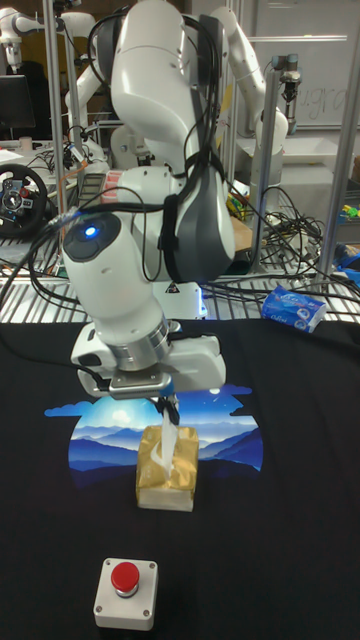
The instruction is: Pull out a napkin
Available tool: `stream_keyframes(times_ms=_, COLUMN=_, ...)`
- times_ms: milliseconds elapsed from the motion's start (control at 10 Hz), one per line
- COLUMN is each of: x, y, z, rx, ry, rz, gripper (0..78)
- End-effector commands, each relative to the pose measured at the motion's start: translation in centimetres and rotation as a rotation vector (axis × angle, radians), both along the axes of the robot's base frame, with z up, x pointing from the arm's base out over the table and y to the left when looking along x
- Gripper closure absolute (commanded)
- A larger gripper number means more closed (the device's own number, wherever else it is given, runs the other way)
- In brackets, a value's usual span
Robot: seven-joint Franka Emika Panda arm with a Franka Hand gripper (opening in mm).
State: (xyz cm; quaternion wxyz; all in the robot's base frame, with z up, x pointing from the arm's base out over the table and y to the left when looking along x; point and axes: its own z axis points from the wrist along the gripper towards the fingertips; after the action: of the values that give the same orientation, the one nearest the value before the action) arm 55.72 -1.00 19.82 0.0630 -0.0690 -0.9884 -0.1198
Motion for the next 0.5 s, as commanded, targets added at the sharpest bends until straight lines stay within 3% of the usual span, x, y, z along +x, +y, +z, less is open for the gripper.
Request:
stream_keyframes(times_ms=100, x=0.0, y=-0.1, z=0.5, rx=-0.003, ry=-0.001, rz=0.0, gripper=76.4)
stream_keyframes(times_ms=500, x=-0.2, y=-0.4, z=1.8, rx=-0.029, ry=0.003, rz=0.005, gripper=76.4)
